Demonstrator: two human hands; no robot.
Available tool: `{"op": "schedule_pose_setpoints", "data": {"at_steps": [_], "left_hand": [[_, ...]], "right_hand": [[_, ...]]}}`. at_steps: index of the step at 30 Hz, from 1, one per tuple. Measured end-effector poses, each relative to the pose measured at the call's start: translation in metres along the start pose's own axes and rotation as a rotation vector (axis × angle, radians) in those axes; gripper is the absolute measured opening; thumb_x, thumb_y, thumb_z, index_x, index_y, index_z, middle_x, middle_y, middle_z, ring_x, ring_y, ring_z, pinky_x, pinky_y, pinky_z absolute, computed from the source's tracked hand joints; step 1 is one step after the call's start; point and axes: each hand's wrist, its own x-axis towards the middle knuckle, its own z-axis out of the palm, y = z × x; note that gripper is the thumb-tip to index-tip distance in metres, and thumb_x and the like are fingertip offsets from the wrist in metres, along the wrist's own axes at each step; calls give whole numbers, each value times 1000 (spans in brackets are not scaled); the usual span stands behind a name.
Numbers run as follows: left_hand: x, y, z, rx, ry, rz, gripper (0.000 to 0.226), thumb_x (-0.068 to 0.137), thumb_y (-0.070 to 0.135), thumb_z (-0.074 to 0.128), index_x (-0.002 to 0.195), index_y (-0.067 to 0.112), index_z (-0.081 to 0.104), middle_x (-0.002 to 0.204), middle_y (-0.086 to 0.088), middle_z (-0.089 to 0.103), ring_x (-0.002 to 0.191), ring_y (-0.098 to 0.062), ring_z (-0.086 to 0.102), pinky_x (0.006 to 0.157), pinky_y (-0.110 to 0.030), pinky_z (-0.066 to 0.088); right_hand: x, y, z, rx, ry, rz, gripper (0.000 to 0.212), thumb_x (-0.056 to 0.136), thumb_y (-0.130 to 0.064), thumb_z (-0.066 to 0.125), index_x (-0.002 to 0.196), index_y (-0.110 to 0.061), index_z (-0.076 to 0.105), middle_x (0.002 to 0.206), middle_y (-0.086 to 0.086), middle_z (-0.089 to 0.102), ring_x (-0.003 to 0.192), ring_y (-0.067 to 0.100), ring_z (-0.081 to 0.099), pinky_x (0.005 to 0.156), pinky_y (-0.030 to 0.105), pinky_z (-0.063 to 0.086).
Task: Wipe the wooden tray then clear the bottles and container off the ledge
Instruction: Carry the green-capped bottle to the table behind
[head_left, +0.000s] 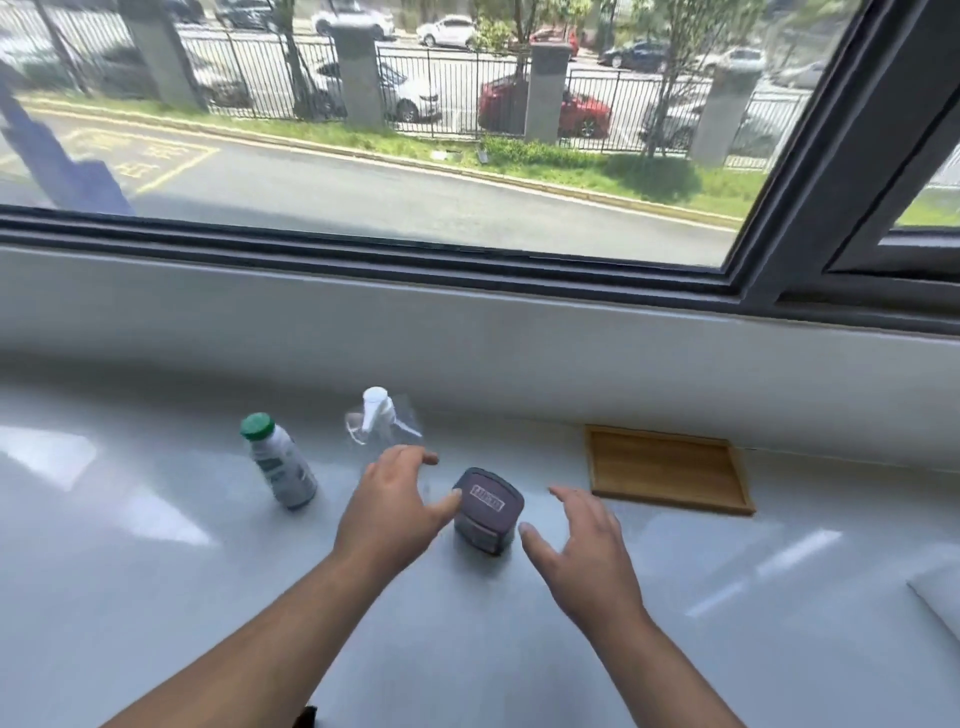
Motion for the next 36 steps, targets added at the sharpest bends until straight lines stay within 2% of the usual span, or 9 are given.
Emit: {"op": "schedule_pose_setpoints", "data": {"at_steps": [4,9,13,19,22,26,29,32,36], "left_hand": [[-36,-84,-79,-20,78,-66,52,81,54,75,126,33,60,123,18,54,124,-15,51,92,-32,42],[-59,-174,-165,16,161,-151,57,80,57,75,129,31,59,134,9,57,131,-20,50,96,-36,44],[-52,-200,-194,10,161,-194,59,81,56,76,131,30,58,138,6,56,131,-21,49,91,-36,42],[-19,-208,-188,-8,107,-234,68,81,55,77,138,27,54,144,3,54,135,-22,48,98,-40,47],[4,-216,-173,-3,81,-270,73,79,58,78,140,30,51,147,6,54,135,-21,50,95,-39,48],[43,-225,-144,-61,4,-304,85,75,62,81,147,33,46,152,8,51,132,-19,54,95,-39,50],[72,-227,-121,-102,-29,-328,93,73,62,84,151,34,42,156,10,49,131,-18,57,95,-39,51],[91,-229,-102,-150,-29,-354,86,71,61,85,145,38,47,147,14,55,119,-17,61,83,-35,47],[102,-233,-92,-185,18,-373,62,75,53,83,129,41,56,127,20,64,103,-14,64,75,-33,47]], "right_hand": [[-29,-78,46,35,-4,-70,57,89,-49,70,140,-27,58,133,-13,58,131,15,46,102,28,40],[-56,-163,101,58,-43,-120,61,89,-49,69,144,-27,55,141,-8,57,136,15,42,108,32,38],[-62,-205,136,49,-115,-109,63,91,-51,67,147,-25,53,146,-4,55,138,18,44,113,34,38],[-33,-221,176,102,-166,-36,62,91,-52,65,146,-26,52,148,-5,53,141,17,42,111,34,39],[-5,-220,203,203,-231,47,60,92,-52,65,145,-28,53,147,-4,54,138,17,47,106,35,44],[38,-210,244,452,-370,314,59,95,-51,62,148,-31,48,145,-1,56,123,18,58,91,31,45],[67,-204,273,592,-469,505,55,97,-46,57,149,-31,47,130,0,63,111,21,64,96,37,53],[87,-201,295,724,-545,621,38,93,-41,53,129,-28,58,95,0,62,86,21,65,80,35,52],[98,-208,311,811,-567,650,38,83,-42,52,111,-20,66,99,-1,67,87,20,67,72,32,57]]}}
